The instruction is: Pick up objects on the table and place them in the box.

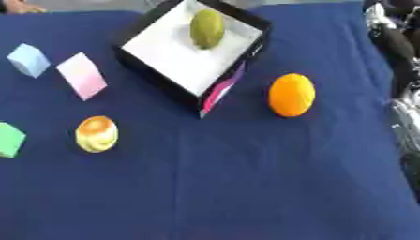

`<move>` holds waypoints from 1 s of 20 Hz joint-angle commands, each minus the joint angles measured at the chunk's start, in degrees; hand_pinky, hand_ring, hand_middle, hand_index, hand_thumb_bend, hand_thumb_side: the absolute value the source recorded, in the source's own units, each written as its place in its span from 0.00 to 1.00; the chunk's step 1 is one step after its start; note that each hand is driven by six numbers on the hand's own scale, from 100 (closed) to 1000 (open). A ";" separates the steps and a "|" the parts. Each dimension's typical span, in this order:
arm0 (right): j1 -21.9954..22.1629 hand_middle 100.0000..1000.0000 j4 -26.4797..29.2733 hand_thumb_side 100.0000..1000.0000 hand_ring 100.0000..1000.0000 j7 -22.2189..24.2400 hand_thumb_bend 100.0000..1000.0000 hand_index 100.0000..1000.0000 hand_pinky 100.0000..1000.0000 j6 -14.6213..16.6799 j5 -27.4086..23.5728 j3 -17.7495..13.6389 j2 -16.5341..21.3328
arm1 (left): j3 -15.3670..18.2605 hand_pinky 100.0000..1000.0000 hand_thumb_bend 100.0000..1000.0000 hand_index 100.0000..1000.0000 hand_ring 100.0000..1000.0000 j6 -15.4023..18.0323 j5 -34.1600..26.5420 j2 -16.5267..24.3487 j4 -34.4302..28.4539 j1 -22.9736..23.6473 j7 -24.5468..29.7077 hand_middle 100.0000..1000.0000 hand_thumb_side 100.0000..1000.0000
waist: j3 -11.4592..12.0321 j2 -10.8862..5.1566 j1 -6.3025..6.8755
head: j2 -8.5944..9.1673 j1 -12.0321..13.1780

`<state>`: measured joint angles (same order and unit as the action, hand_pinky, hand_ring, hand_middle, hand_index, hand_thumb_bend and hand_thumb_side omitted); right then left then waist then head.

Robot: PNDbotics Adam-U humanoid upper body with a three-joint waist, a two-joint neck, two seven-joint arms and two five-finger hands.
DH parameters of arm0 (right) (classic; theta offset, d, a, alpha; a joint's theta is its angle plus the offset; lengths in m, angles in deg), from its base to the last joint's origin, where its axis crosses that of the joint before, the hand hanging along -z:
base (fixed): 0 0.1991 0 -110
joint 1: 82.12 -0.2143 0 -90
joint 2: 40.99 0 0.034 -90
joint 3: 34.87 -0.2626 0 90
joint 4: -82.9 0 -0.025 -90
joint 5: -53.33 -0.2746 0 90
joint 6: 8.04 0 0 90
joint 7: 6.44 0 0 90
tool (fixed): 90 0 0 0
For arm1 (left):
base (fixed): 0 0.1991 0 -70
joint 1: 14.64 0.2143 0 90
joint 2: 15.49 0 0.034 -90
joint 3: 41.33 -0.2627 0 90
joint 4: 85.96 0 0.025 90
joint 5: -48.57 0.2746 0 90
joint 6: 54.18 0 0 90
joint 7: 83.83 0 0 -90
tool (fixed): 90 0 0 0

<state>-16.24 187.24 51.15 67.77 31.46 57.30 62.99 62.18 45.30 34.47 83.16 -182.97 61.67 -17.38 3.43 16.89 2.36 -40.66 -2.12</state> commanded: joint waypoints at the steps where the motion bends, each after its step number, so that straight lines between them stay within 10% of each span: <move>1: -0.18 0.74 0.44 0.38 0.77 0.03 0.23 0.79 0.75 0.16 0.38 -0.48 0.69 | 0.99 0.76 0.06 0.83 0.70 0.01 0.36 0.71 -0.94 -0.41 -0.19 0.72 0.77 | -0.04 -1.44 0.01 | 0.70 -0.10; 10: -0.29 0.75 0.55 0.38 0.78 3.07 0.24 0.80 0.76 -0.93 2.25 0.30 3.09 | 0.90 0.76 0.06 0.83 0.70 -0.06 0.39 0.74 -0.88 -0.24 -0.14 0.72 0.78 | -0.11 -1.59 -0.22 | -0.13 0.21; 20: -7.20 0.77 7.79 0.46 0.80 30.14 0.37 0.82 0.79 -15.80 6.75 12.84 28.47 | -0.14 0.76 0.06 0.83 0.70 -0.33 0.52 2.32 -0.41 -0.11 0.99 0.72 0.78 | 0.55 -2.14 -1.31 | -0.19 -0.61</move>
<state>-22.51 193.12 78.25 53.49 37.61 69.05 86.55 61.86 44.96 34.64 82.94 -182.90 61.78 -16.70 3.96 16.82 1.72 -40.78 -2.48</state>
